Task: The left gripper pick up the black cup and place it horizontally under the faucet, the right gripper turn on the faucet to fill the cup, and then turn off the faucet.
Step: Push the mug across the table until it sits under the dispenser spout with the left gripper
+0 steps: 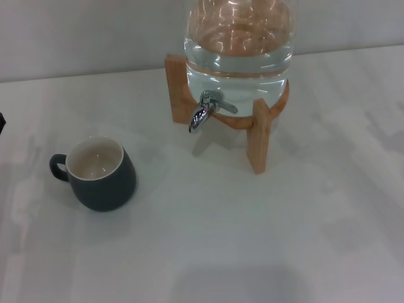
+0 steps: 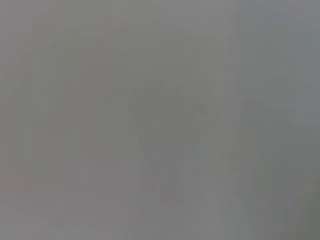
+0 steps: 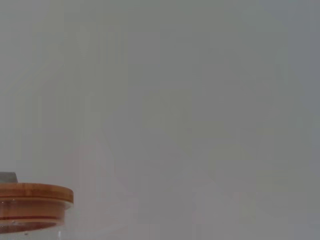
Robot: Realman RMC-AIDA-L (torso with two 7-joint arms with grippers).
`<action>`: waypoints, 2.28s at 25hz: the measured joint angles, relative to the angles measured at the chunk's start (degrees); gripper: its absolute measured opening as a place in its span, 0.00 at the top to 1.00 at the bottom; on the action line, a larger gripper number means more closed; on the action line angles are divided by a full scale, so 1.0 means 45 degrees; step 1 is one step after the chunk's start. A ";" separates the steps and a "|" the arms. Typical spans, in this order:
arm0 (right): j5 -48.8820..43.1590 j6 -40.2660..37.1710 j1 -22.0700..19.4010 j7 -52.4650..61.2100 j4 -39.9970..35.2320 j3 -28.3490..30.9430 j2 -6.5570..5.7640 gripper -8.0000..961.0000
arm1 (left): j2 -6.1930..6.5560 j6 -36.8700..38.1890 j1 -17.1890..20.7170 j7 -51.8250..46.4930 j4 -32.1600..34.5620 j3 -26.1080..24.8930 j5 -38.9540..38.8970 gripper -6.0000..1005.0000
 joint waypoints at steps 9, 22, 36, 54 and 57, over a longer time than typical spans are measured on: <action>0.0006 -0.0011 -0.0090 0.0010 -0.0015 -0.0001 -0.0016 0.14 | -0.0020 -0.0038 0.0760 0.0040 0.0408 0.0213 0.0053 0.11; -0.0112 0.0046 -0.0143 0.0011 -0.0016 -0.0001 -0.0002 0.14 | -0.0046 -0.0369 0.1090 0.0019 0.0623 0.1386 0.0044 0.12; -0.0149 0.0194 -0.0339 0.0011 -0.0075 0.0000 -0.0013 0.14 | -0.0079 -0.0543 0.1430 -0.0009 0.0740 0.1543 0.0039 0.12; -0.0264 0.0162 -0.0356 0.0008 -0.0291 -0.0001 -0.0039 0.14 | -0.0064 -0.0978 0.1630 0.0013 0.0918 0.1926 0.0055 0.12; -0.0264 0.0183 -0.0364 0.0008 -0.0298 -0.0001 -0.0040 0.14 | -0.0060 -0.1093 0.1559 0.0032 0.0977 0.2013 0.0055 0.12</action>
